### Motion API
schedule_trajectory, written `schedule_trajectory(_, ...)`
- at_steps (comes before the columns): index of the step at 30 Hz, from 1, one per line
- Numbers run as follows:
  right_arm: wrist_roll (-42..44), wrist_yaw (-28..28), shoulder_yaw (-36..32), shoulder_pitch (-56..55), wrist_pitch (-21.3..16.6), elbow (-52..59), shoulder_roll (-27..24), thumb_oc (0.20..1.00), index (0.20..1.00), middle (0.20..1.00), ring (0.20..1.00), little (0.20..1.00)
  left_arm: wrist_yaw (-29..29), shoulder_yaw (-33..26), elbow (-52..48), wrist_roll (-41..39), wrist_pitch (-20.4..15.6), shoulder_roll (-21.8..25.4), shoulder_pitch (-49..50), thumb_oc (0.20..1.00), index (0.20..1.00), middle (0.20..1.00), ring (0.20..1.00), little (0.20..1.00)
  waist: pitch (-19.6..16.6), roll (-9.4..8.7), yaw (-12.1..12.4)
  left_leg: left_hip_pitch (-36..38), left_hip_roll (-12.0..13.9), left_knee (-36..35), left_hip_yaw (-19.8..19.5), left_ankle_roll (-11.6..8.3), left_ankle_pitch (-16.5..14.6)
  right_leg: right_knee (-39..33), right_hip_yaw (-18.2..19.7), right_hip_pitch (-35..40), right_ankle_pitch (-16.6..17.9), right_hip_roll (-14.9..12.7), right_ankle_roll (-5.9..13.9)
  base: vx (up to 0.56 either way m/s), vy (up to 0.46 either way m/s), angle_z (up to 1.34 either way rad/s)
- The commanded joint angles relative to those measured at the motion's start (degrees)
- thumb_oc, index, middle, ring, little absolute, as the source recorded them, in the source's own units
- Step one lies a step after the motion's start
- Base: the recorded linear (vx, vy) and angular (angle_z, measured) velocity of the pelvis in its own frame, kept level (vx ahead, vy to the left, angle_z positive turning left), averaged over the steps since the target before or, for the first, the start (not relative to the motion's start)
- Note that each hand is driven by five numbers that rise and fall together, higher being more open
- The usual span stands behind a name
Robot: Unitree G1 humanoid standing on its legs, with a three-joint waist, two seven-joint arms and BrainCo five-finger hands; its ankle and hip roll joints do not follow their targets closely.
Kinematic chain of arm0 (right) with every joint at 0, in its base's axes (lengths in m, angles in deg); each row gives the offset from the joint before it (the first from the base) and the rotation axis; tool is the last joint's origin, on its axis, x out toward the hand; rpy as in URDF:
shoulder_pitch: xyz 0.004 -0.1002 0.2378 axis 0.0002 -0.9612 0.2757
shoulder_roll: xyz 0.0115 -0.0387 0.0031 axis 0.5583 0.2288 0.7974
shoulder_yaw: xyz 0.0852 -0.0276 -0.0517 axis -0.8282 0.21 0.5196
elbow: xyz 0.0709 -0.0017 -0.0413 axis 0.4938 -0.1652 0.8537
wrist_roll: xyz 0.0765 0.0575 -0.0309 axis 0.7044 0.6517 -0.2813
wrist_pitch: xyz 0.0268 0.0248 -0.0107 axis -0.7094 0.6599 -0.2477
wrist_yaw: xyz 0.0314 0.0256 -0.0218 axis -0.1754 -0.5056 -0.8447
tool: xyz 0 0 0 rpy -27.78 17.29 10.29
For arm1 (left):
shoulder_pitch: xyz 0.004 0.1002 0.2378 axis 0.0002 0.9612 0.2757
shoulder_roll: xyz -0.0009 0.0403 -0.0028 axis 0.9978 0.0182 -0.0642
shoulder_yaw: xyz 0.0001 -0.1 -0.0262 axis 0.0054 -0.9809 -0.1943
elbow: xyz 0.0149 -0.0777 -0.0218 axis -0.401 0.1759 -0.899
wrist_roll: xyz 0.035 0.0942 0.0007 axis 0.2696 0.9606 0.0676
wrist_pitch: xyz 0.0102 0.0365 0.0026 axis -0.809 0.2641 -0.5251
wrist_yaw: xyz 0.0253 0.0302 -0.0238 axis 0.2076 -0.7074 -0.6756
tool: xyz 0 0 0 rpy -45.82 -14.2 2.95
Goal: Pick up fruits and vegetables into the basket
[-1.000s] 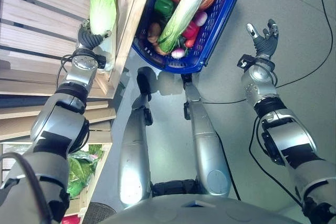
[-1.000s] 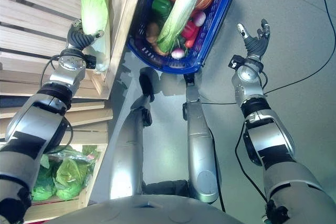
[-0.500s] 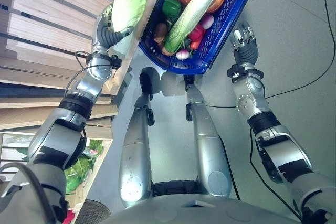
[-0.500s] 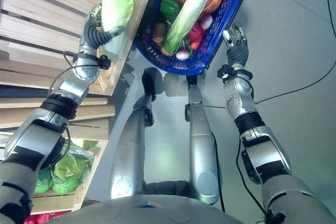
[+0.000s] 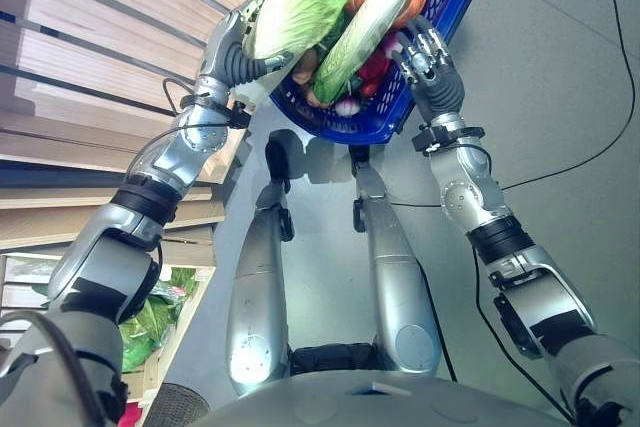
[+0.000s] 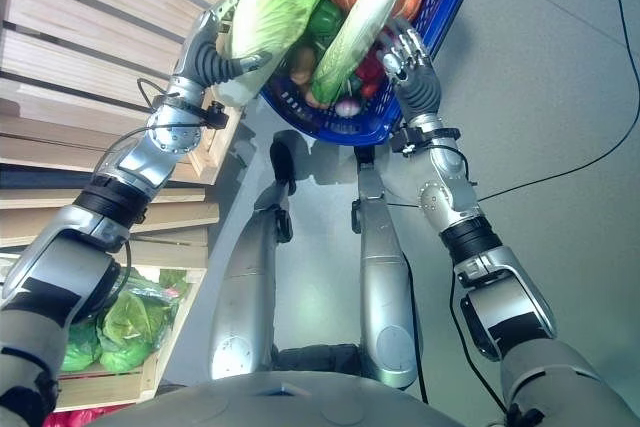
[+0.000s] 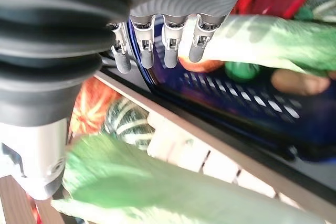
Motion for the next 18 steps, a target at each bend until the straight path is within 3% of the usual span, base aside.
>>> schedule_trajectory(1, -1.71, -3.26, 0.55, -1.25, 0.25, 6.37, -0.73, 1.0, 1.0, 1.0, 1.0, 1.0, 2.13, 2.14, -6.6, 1.34, -6.4, -2.11, 0.58, 0.2, 0.2, 0.2, 0.2, 0.2, -1.81, 0.12, 0.43, 1.13, -1.73, -3.9, -0.78, -2.2, 0.87, 3.89, -5.66, 2.29, -4.77, 1.1, 2.81, 0.0, 0.0, 0.0)
schedule_trajectory(10, -0.36, -5.61, 2.8, 0.03, 3.25, 7.71, -0.98, 1.0, 1.0, 1.0, 1.0, 1.0, 3.99, 5.37, -8.93, 4.34, -8.94, -2.5, -0.16, 0.2, 0.2, 0.2, 0.2, 0.2, -1.81, -0.44, 0.74, 0.91, -1.55, -3.67, -0.83, -2.31, 0.75, 3.74, -5.77, 2.21, -4.48, 0.83, 3.15, 0.0, 0.0, 0.0)
schedule_trajectory(18, 0.98, -6.76, 3.44, 0.73, 3.91, 9.58, -1.44, 1.0, 1.0, 1.0, 1.0, 1.0, 9.87, 8.51, -10.07, 3.72, -6.59, -1.52, -1.31, 0.2, 0.2, 0.2, 0.2, 0.2, -1.81, -0.79, 0.73, 1.11, -1.35, -3.88, -0.75, -2.39, 0.72, 3.4, -5.85, 2.36, -4.14, 0.7, 3.5, 0.0, 0.0, 0.0)
